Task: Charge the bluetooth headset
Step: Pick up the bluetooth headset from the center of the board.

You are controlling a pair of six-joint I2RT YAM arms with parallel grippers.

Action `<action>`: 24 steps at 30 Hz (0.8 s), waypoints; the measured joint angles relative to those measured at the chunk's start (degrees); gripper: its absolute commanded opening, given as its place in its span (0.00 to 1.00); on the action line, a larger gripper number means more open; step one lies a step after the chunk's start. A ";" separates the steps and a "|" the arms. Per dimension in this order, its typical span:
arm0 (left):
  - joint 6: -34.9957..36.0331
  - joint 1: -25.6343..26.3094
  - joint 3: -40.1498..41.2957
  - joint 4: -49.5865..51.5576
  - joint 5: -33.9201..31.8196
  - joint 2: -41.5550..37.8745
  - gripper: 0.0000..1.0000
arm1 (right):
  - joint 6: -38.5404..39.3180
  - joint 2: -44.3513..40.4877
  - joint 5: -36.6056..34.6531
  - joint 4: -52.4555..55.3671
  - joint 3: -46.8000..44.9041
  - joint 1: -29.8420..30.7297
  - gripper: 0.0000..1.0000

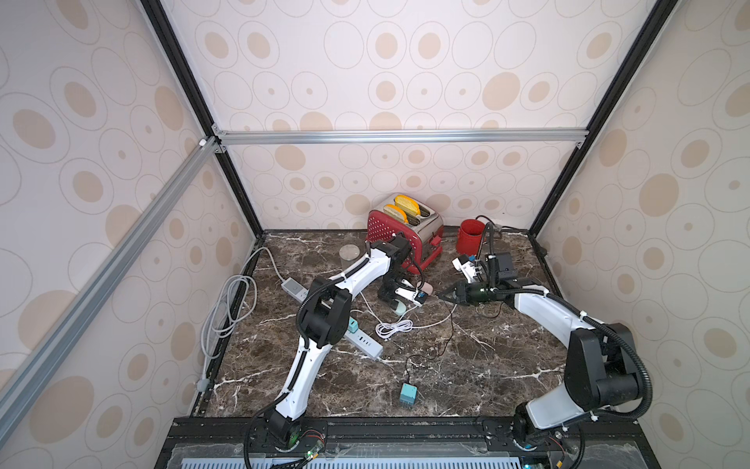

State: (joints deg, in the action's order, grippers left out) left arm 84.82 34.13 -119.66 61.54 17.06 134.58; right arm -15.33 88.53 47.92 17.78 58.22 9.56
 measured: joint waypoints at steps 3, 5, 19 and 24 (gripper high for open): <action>0.50 0.13 -0.09 0.76 -0.15 0.11 0.64 | 0.00 0.00 0.07 0.00 0.00 -0.02 0.00; 1.05 0.31 -0.26 1.27 -0.70 0.42 0.62 | 0.00 0.00 0.09 0.00 0.00 -0.04 0.00; 2.93 1.18 -1.55 2.40 -1.90 3.32 0.53 | 0.00 0.00 0.26 0.07 0.00 -0.28 0.00; 3.10 1.18 -1.68 2.43 -1.92 3.32 0.52 | 0.00 0.00 0.28 0.09 0.00 -0.28 0.00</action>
State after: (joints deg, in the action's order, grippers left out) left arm 87.92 35.31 -121.34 63.96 15.14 137.91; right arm -15.33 88.53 48.21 17.87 58.22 9.28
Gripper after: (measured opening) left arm 0.523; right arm 0.048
